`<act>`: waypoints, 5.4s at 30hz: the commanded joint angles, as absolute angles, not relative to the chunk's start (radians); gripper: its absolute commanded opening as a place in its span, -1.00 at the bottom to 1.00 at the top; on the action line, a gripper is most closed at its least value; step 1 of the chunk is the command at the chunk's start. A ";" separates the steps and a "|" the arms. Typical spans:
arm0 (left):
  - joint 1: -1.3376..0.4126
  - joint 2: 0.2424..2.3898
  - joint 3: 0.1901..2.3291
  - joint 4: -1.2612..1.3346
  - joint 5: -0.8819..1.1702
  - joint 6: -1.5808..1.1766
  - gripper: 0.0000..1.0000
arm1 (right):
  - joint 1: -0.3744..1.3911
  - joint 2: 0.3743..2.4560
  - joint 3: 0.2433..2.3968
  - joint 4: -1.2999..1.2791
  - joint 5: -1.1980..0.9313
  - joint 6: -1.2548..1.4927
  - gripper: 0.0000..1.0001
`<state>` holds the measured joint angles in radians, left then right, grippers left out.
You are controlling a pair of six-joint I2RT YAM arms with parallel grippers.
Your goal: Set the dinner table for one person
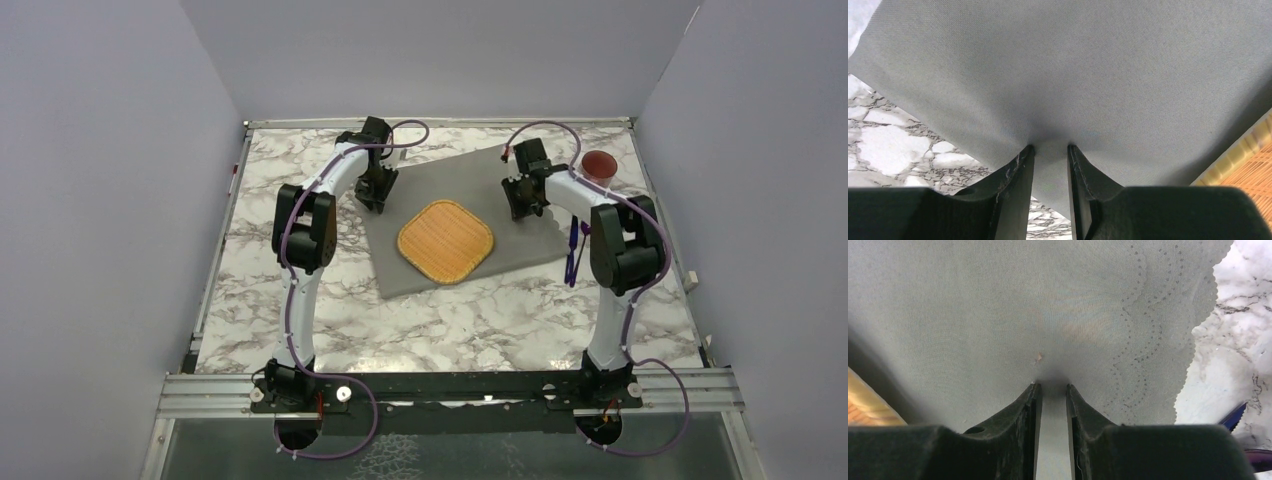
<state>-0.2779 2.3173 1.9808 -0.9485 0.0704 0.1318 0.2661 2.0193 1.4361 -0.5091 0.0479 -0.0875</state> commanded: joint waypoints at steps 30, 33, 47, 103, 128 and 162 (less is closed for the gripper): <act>-0.261 2.187 1.784 -1.038 -0.027 0.141 -0.34 | 0.263 1.722 1.000 -0.690 -0.130 -0.207 -0.57; -0.261 2.177 1.772 -1.039 -0.044 0.143 -0.35 | 0.264 1.726 1.008 -0.702 -0.150 -0.212 -0.59; -0.250 2.244 1.848 -1.041 -0.105 0.122 -0.36 | 0.279 1.783 1.078 -0.762 -0.201 -0.334 -0.65; -0.317 2.276 1.799 -0.926 0.069 0.191 -0.45 | 0.283 1.779 1.140 -0.755 -0.317 -0.304 -0.67; -0.295 2.251 1.766 -0.946 -0.069 0.218 -0.47 | 0.378 1.846 1.156 -0.735 -0.347 -0.282 -0.69; -0.293 1.954 1.606 -0.924 0.420 0.280 -0.19 | 0.381 1.901 1.281 -0.680 -0.883 -0.269 0.33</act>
